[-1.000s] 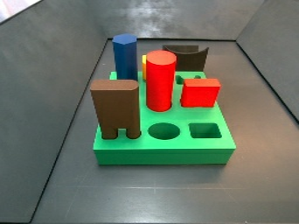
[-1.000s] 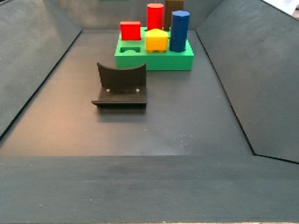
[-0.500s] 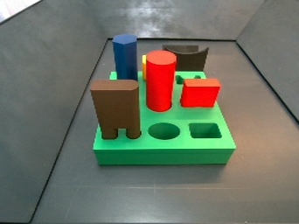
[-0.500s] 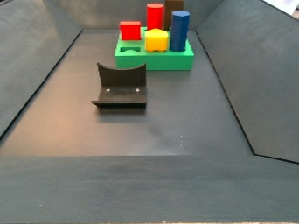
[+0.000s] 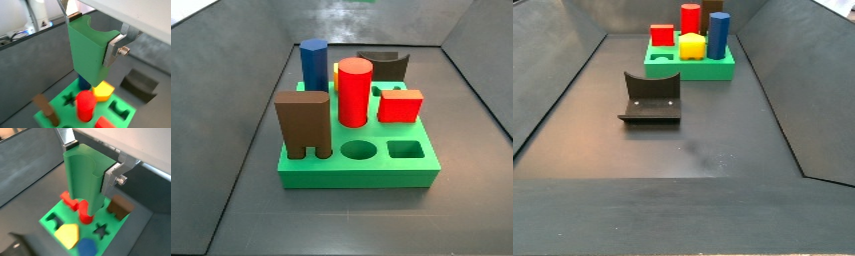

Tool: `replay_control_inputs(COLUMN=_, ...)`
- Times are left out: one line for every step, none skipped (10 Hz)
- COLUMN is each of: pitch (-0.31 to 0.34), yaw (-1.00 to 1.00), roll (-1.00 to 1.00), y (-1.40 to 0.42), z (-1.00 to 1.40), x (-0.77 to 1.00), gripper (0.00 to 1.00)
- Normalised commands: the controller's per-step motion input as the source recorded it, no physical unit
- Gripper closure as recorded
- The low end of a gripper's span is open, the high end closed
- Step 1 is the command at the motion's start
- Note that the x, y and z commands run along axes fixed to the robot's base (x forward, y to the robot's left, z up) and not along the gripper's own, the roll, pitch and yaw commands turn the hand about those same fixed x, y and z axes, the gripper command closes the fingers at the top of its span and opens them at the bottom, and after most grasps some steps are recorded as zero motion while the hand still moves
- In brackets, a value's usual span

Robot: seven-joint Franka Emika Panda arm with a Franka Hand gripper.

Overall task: Pick up the arch object. Move up. Place the arch object on the fixture. Regrasp the arch object. Move to above the board. Insert the arch object.
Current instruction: Move to above the board, then insert the arch object.

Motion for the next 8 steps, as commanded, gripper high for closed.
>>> replay_control_inputs(pitch=-0.028, yaw=0.01, roll=-0.28, y=-0.13, z=0.02, x=-0.11, gripper=1.0)
replay_control_inputs(pitch=-0.01, yaw=0.0, roll=0.0, y=0.0, z=0.0, x=0.0, gripper=1.0)
replay_control_inputs(pitch=-0.044, yaw=0.0, roll=0.0, y=0.0, z=-0.1, x=0.0, gripper=1.0)
replay_control_inputs(pitch=-0.036, yaw=0.0, roll=-0.18, y=0.07, z=-0.42, x=0.12, gripper=1.0)
replay_control_inputs(pitch=0.0, yaw=0.0, roll=-0.17, y=0.17, z=-0.54, x=0.54, gripper=1.0)
replay_control_inputs(pitch=0.0, yaw=-0.01, roll=-0.19, y=0.22, z=-0.31, x=0.74, gripper=1.0)
replay_control_inputs(pitch=0.021, yaw=-0.07, roll=-0.22, y=0.27, z=-0.01, x=0.92, gripper=1.0)
replay_control_inputs(pitch=0.05, yaw=-0.06, roll=-0.19, y=0.23, z=0.0, x=0.96, gripper=1.0)
